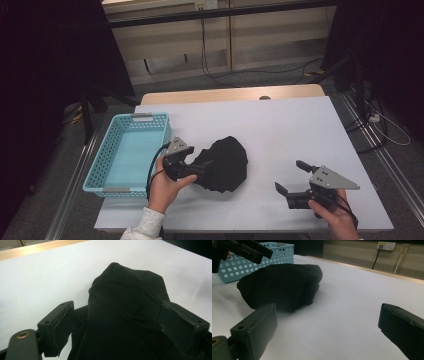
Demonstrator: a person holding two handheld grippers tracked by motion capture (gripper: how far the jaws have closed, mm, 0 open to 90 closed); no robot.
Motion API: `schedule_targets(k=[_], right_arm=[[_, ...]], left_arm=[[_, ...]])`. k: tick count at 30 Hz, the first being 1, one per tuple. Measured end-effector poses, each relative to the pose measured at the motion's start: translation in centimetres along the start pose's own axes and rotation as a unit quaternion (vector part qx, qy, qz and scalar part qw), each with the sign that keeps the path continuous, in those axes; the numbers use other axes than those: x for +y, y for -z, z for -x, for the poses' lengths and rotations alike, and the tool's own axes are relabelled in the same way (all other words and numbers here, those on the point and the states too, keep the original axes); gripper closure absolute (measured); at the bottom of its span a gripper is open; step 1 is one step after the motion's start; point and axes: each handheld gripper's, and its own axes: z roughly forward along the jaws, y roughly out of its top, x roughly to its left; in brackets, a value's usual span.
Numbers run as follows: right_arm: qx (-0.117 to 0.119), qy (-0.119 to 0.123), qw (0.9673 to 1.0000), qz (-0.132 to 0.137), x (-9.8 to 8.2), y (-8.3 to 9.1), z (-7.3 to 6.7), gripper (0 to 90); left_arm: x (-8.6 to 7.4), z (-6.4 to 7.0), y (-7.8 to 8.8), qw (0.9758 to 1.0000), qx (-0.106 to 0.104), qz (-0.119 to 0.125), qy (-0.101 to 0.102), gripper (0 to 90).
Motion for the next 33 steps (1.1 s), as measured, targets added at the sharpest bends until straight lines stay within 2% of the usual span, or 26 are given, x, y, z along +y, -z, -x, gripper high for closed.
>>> schedule_targets(k=[3,8,13,16,18,20,27,28,33], right_arm=[[-0.001,0.001,1.0,0.003,0.1,0.0,0.1,1.5],[0.002,0.005,1.0,-0.001,0.1,-0.1,-0.1,1.7],[-0.009,0.002,1.0,0.002,0.1,0.0,0.0,1.6],[-0.005,0.003,1.0,-0.005,0.0,-0.4,0.0,1.6],[-0.002,0.002,1.0,-0.005,0.1,-0.6,-0.1,1.6],[0.001,0.01,0.9999,-0.013,0.1,-0.8,-0.4,1.6],[-0.001,0.011,0.9999,-0.011,0.2,-0.8,-0.4,1.6],[0.0,0.011,0.9999,-0.011,0.2,-0.8,-0.4,1.6],[0.006,0.011,0.9998,-0.013,0.3,-1.3,-0.6,1.6]], left_arm=[[-0.3,-0.1,-0.1,1.0,-0.004,-0.003,0.003,14.2],[-0.4,-0.4,0.2,1.0,0.002,-0.002,0.007,14.3],[-0.5,-0.5,0.2,1.0,0.002,-0.004,0.006,14.1],[-0.7,-0.6,0.1,0.9999,0.001,-0.005,0.012,14.0],[-0.8,-0.8,0.1,0.9999,0.001,-0.009,0.008,13.9],[-0.9,-0.8,0.0,0.9999,0.001,-0.008,0.011,13.9],[-0.9,-0.8,-0.2,0.9999,0.001,-0.01,0.009,13.9],[-1.0,-0.8,-0.2,0.9998,0.001,-0.01,0.014,13.7],[-1.2,-0.8,-0.2,0.9998,0.002,-0.009,0.015,12.5]])
